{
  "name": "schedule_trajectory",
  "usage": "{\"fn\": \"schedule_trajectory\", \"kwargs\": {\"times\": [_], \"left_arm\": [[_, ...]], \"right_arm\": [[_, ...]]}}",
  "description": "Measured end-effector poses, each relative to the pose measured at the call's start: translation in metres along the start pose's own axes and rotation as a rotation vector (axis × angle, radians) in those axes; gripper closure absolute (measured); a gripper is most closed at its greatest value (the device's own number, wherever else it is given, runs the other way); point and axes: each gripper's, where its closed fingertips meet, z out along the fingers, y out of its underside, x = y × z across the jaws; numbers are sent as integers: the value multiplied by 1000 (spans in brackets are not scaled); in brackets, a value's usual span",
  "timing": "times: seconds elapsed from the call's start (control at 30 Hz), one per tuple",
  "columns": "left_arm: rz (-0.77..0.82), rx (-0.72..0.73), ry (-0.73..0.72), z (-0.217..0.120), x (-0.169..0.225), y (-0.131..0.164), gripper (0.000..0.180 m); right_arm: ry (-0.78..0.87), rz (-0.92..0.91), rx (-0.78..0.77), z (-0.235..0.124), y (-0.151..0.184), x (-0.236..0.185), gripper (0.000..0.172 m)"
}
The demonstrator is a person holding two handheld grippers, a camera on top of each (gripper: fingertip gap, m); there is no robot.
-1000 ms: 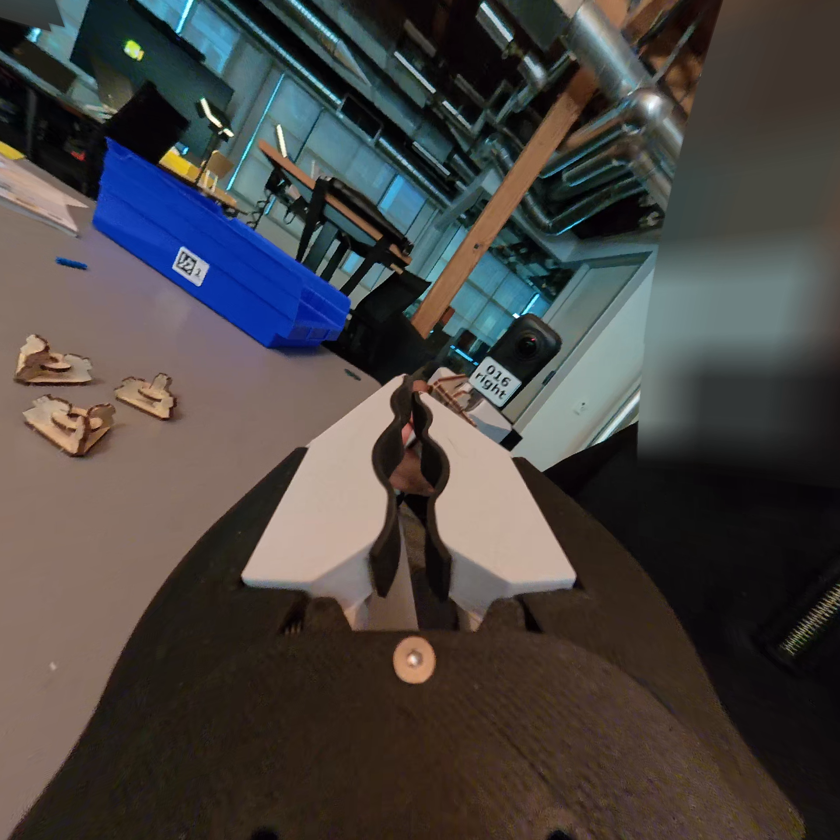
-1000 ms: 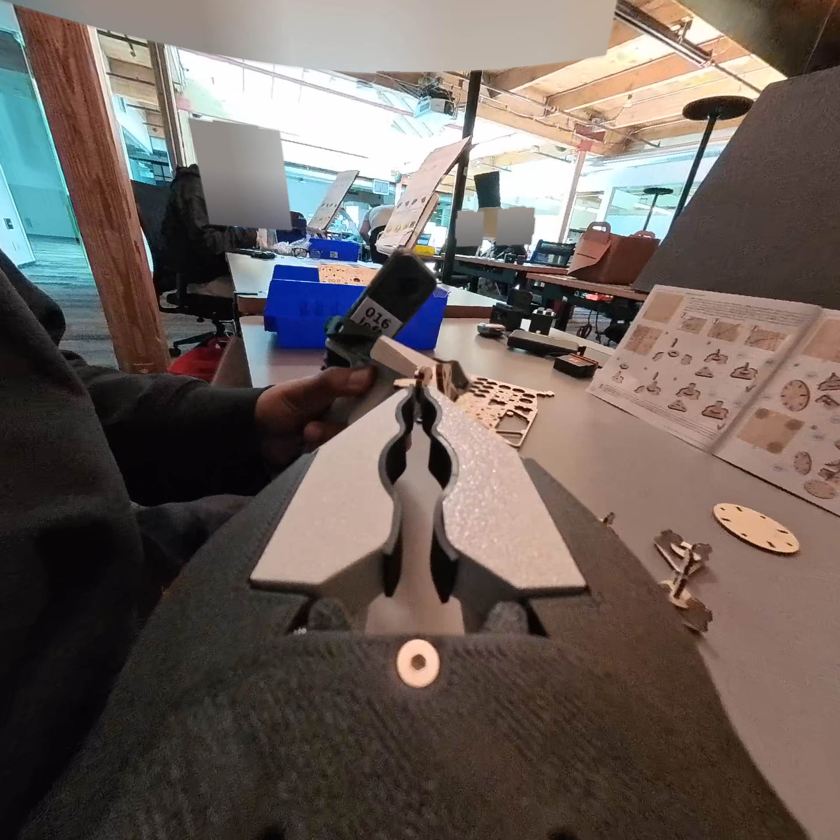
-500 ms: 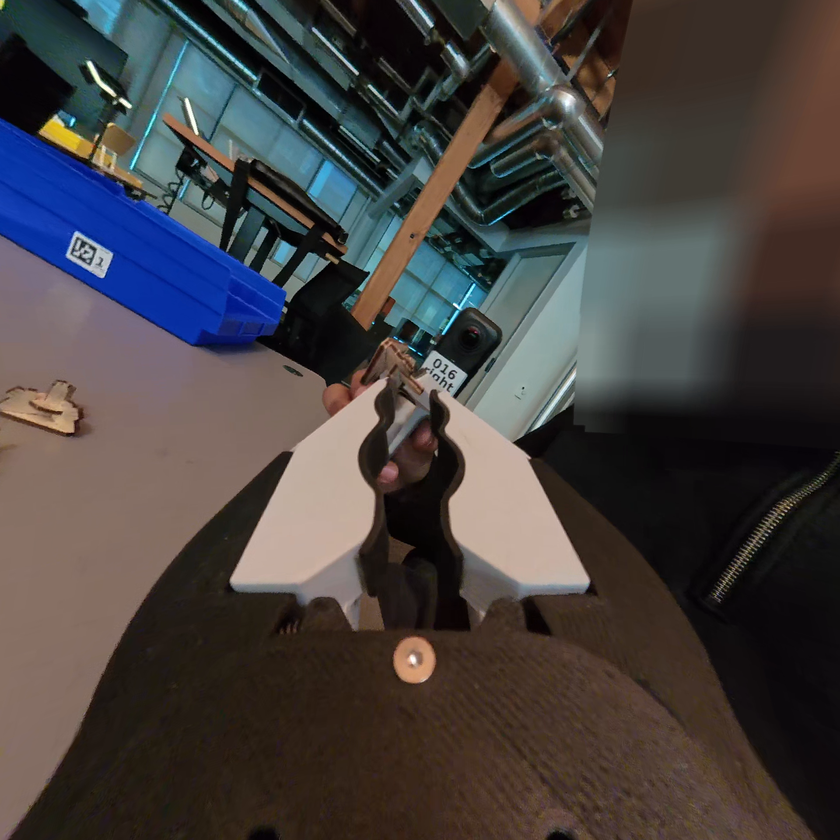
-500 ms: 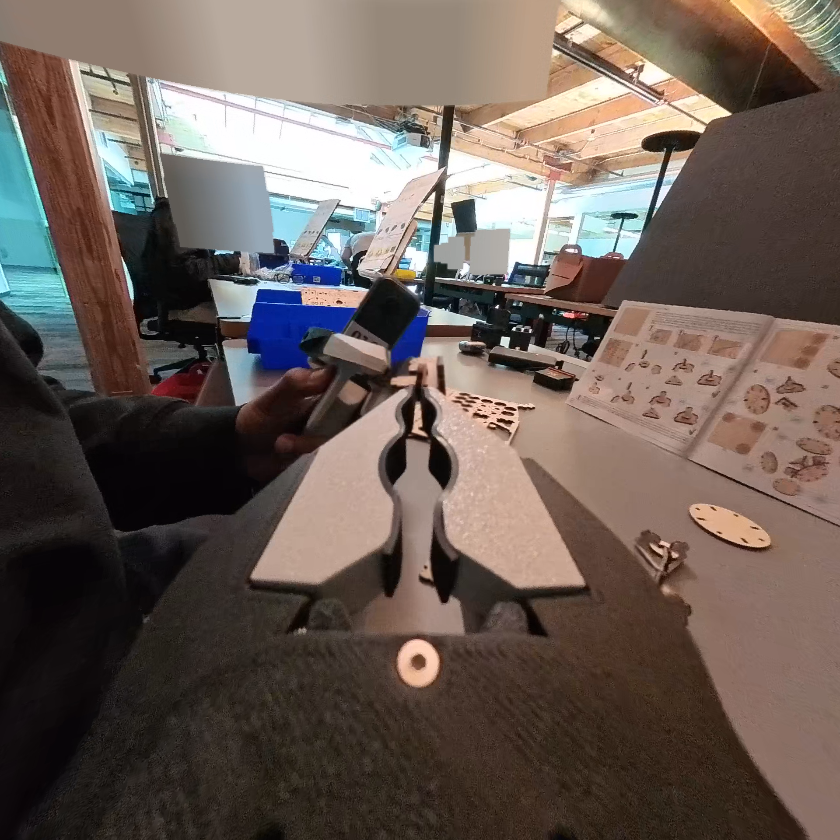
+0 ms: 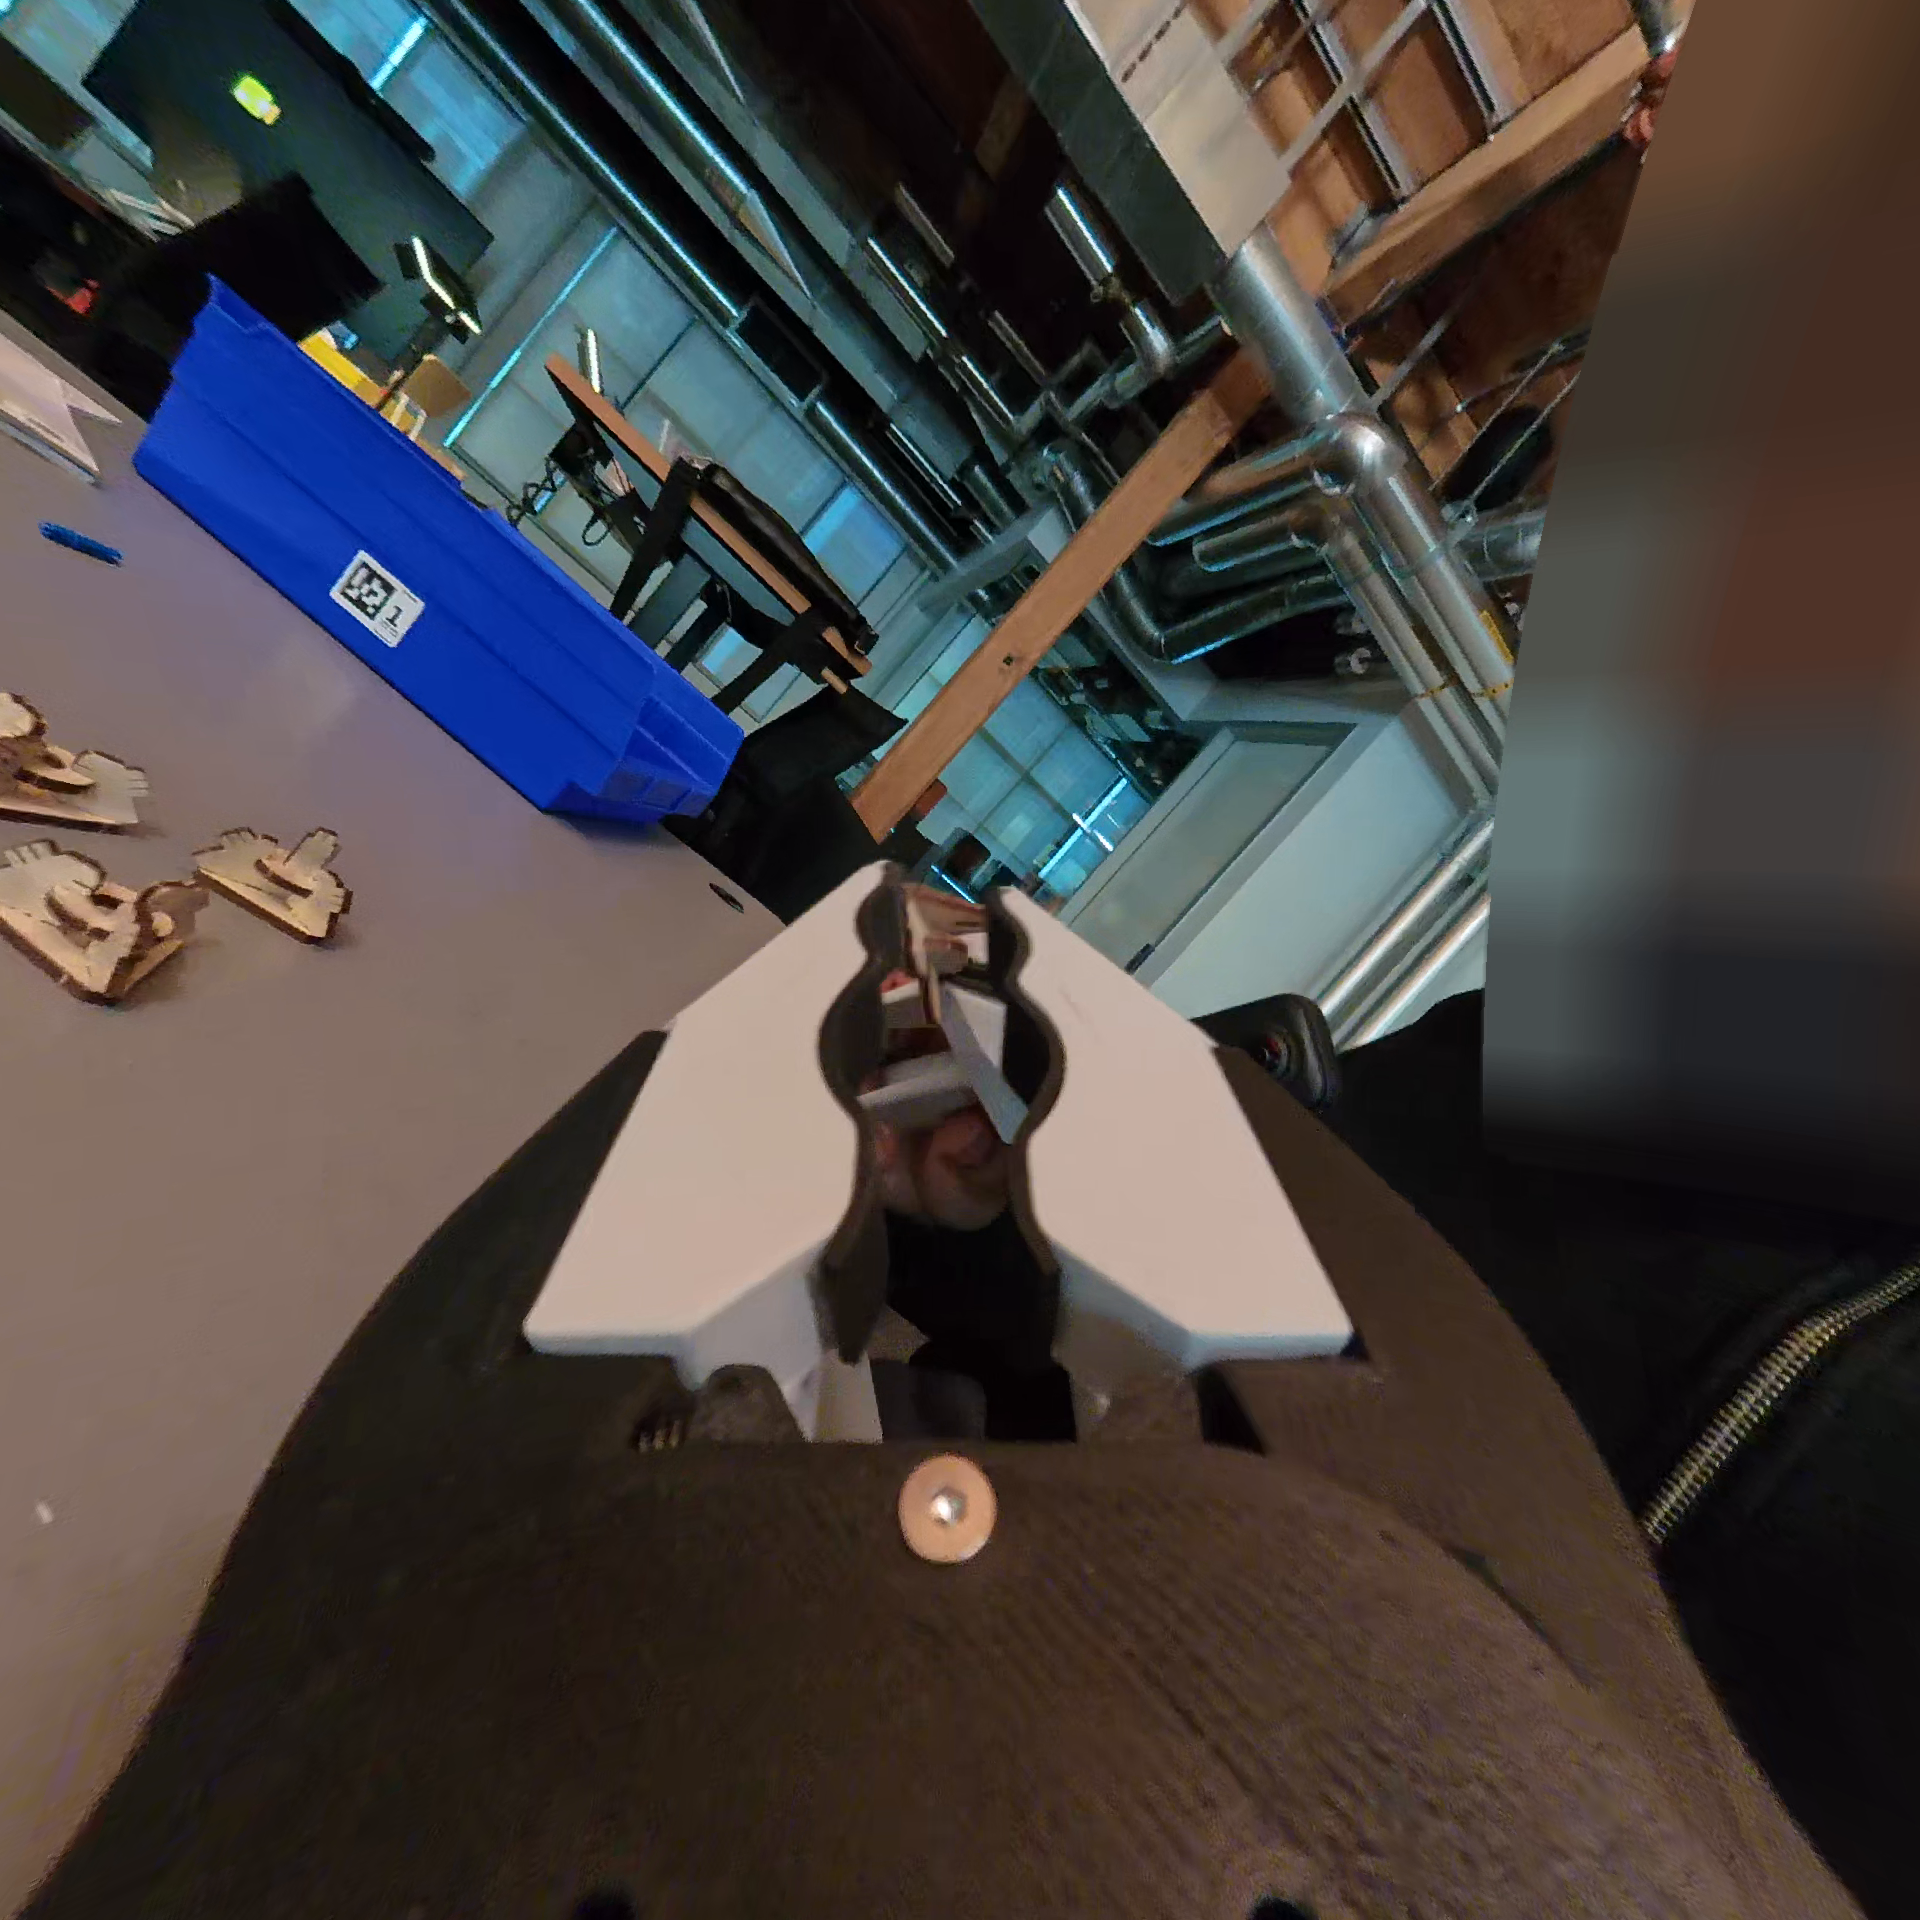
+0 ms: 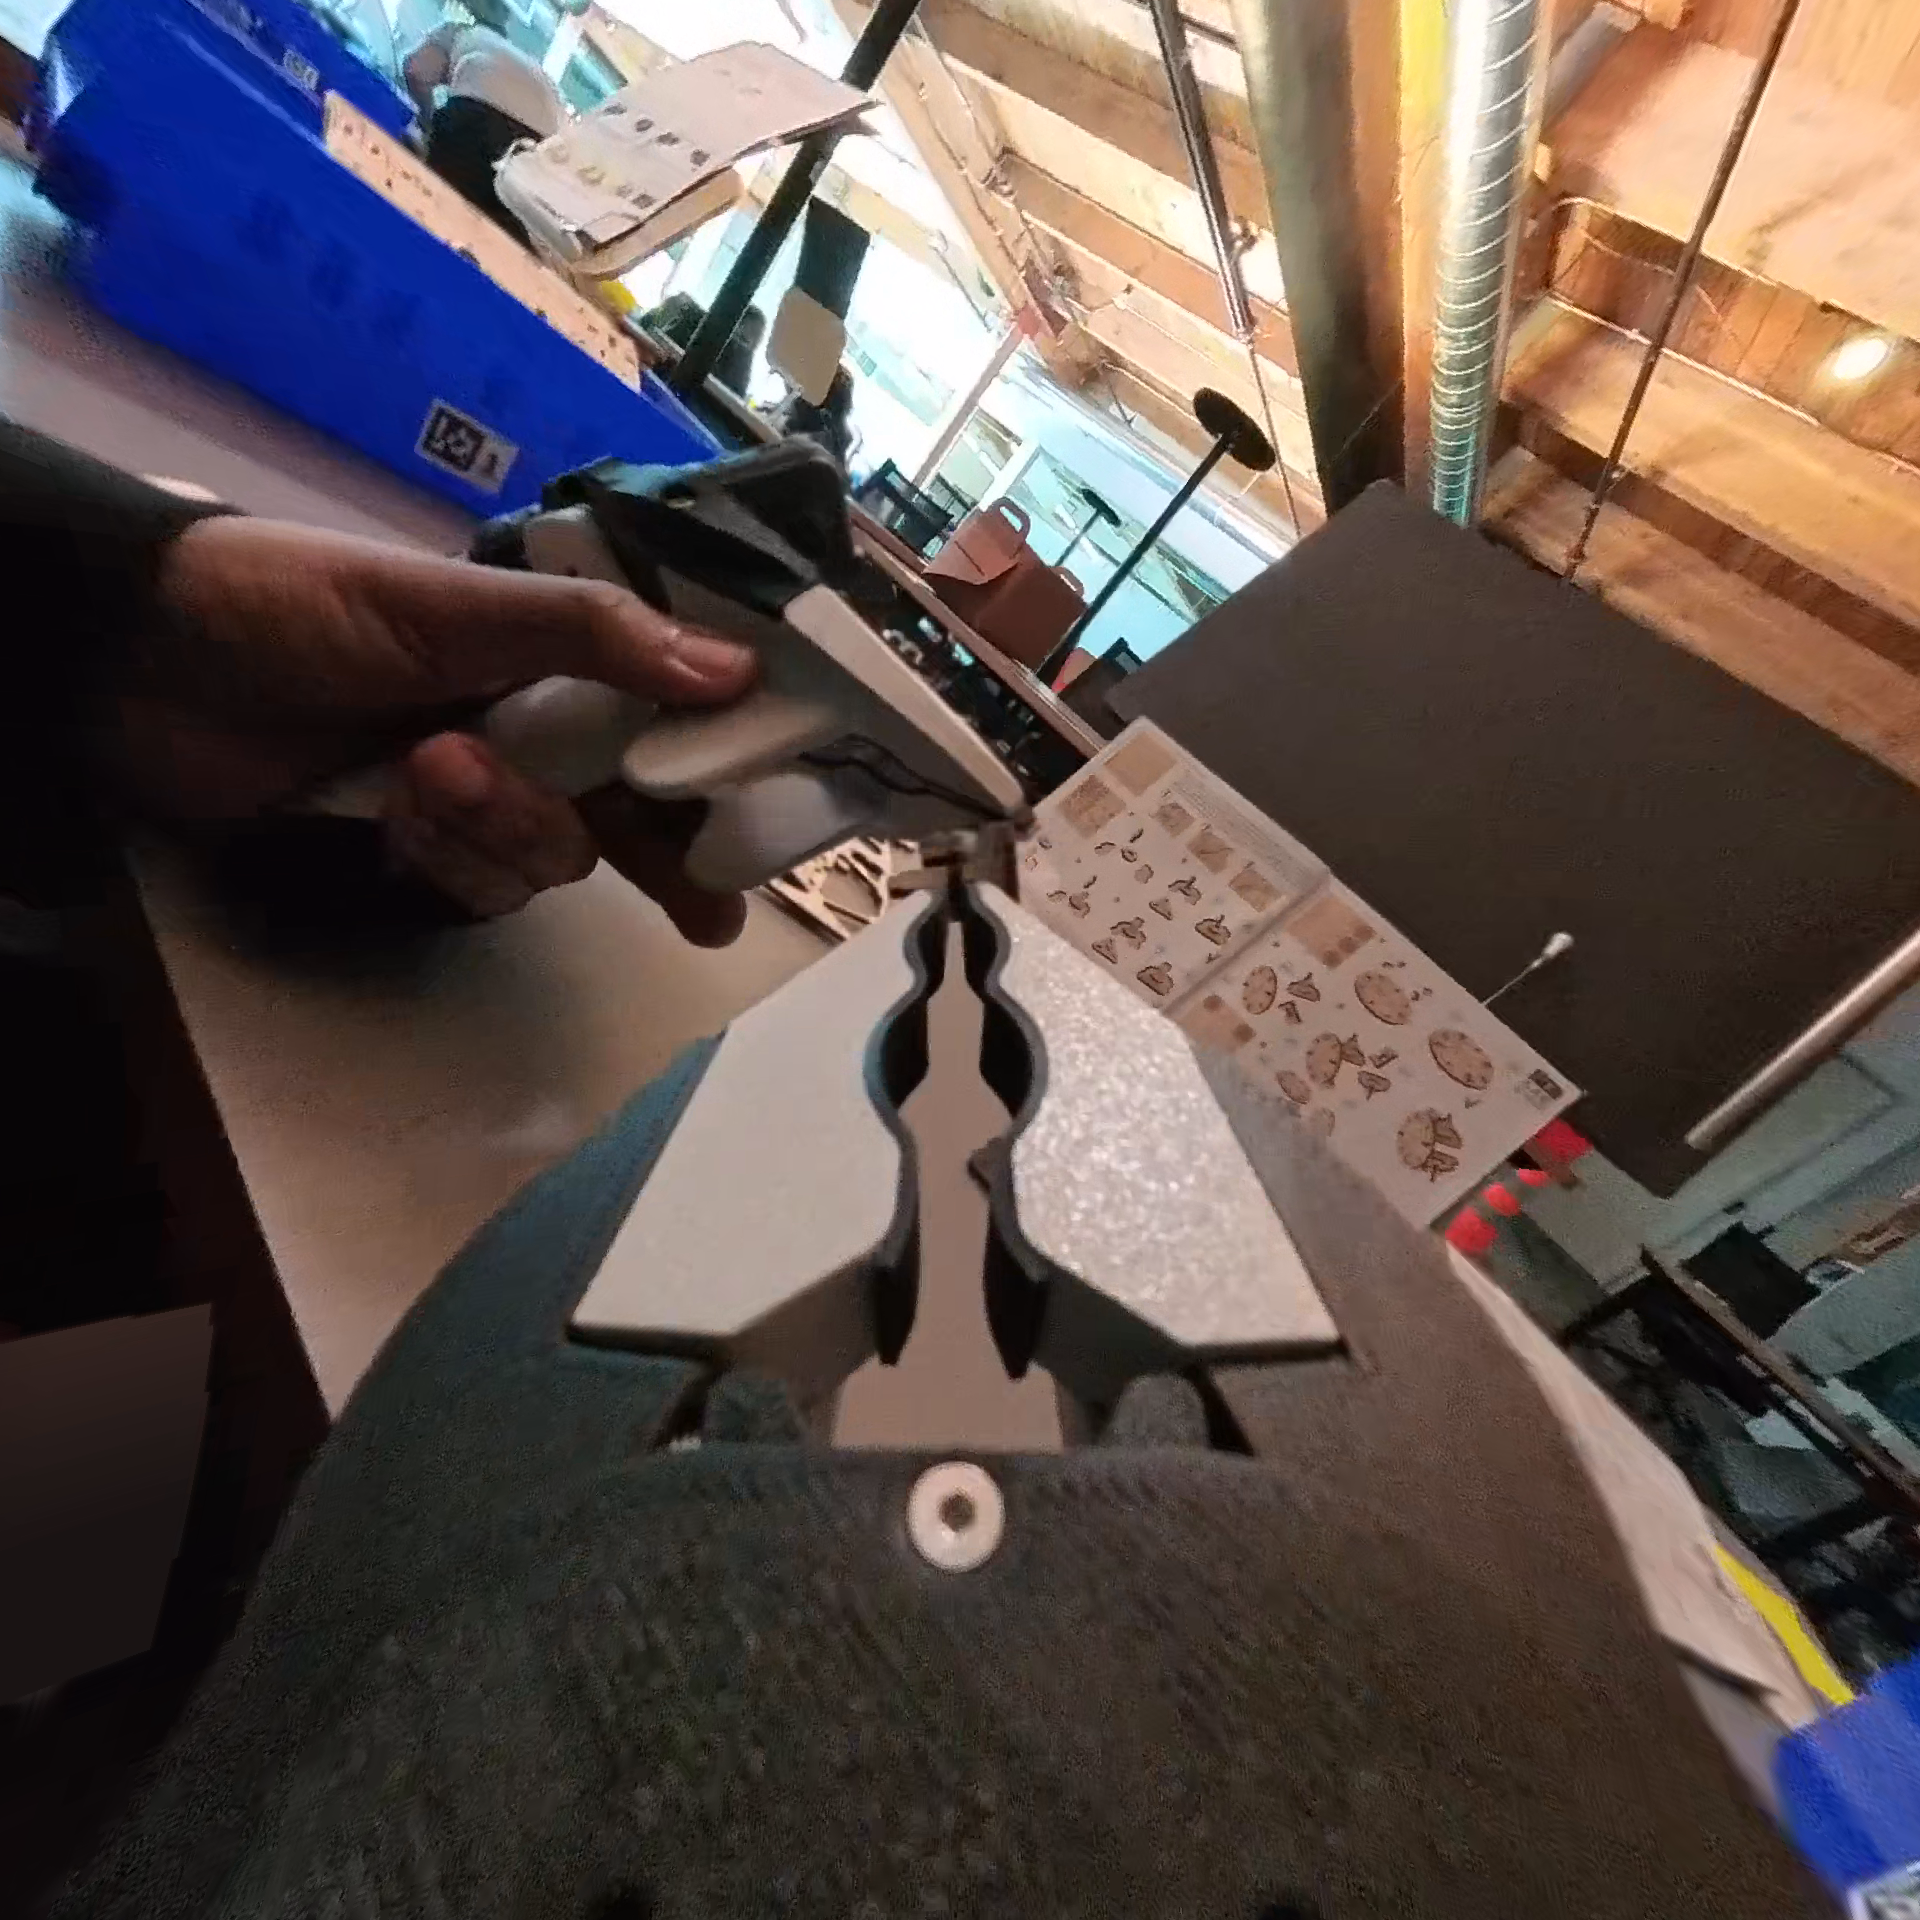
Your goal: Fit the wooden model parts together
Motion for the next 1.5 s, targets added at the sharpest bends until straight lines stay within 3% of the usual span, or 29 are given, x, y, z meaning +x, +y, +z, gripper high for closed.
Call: {"fn": "schedule_trajectory", "kwargs": {"times": [0.07,0.2,0.27,0.47,0.9,1.0,1.1,1.2,1.5], "left_arm": [[-21,27,-20,-2,-4,-4,149],[-36,12,-12,0,-5,-2,149],[-45,-20,-5,3,-4,4,149],[-34,-69,30,6,3,11,176],[-23,-85,-9,5,-2,13,180],[-17,-140,-25,9,-4,22,180],[-23,-131,-16,9,-3,21,180],[-16,-123,-14,9,-2,20,180],[16,-80,-14,6,0,13,173]], "right_arm": [[31,17,12,-3,0,9,171],[63,-50,8,-4,2,12,171],[72,-96,13,-4,0,9,171],[66,-104,27,-3,0,4,171],[83,-7,72,-8,-2,12,155],[83,-15,75,-8,-2,11,155],[70,-25,74,-8,-1,9,156],[49,-33,76,-8,-1,5,167],[43,-19,66,-8,1,6,168]]}}
